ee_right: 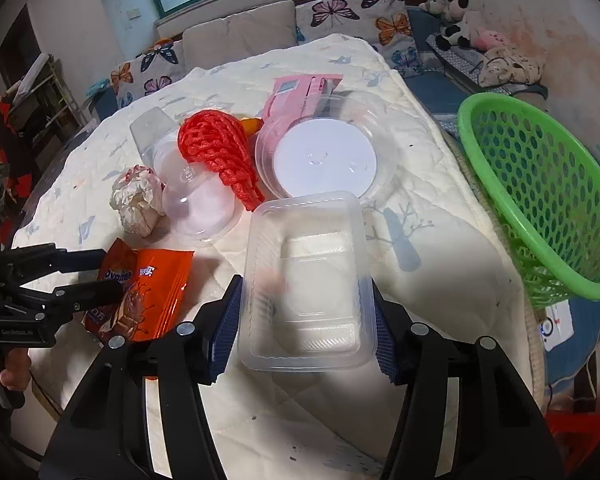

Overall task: Collect trash
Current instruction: 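Grasp the orange snack wrapper with the left gripper while the right gripper grasps the clear plastic box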

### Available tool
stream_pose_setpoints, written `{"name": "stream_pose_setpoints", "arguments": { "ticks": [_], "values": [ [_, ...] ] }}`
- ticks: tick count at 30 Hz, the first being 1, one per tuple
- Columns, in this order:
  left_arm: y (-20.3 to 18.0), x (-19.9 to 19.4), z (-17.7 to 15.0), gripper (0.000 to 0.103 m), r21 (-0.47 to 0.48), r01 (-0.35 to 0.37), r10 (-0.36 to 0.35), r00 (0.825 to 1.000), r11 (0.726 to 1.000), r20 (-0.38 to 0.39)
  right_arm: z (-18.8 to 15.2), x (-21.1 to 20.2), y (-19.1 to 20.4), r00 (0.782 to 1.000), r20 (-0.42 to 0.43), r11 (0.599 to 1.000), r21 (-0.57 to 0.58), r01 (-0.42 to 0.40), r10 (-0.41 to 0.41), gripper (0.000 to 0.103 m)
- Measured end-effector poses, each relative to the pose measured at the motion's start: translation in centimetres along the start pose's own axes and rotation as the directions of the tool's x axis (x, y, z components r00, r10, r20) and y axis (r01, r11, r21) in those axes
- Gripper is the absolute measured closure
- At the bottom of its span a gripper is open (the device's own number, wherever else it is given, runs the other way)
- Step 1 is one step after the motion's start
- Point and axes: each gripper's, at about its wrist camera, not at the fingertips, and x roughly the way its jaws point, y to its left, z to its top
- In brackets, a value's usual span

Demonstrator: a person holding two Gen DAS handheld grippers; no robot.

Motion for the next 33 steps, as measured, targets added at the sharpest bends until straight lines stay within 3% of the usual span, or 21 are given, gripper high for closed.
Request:
{"name": "stream_pose_setpoints", "arguments": {
  "ticks": [4, 9, 17, 33],
  "values": [
    [-0.2, 0.1, -0.1, 0.057, 0.002, -0.011, 0.011, 1.0, 1.0, 0.006, -0.3, -0.5, -0.2, 1.0, 0.008, 1.0, 0.008, 0.001, -0.001, 0.045],
    [0.2, -0.2, -0.2, 0.083, -0.025, -0.014, 0.014, 1.0, 1.0, 0.017, -0.4, -1.1, -0.5, 1.0, 0.017, 1.0, 0.017, -0.004, 0.004, 0.045],
    [-0.4, -1.1, -0.4, 0.099, -0.013, -0.021, 0.021, 0.999, 1.0, 0.037, -0.4, -2.0, -0.5, 0.999, 0.037, 1.0, 0.023, -0.007, 0.006, 0.045],
    [-3.3, -5.6, 0.9, 0.102, 0.073, 0.005, -0.014, 0.992, 0.997, 0.123, 0.3, -5.2, -1.7, 0.994, 0.107, 0.999, 0.047, -0.022, 0.017, 0.045]
  ]
}}
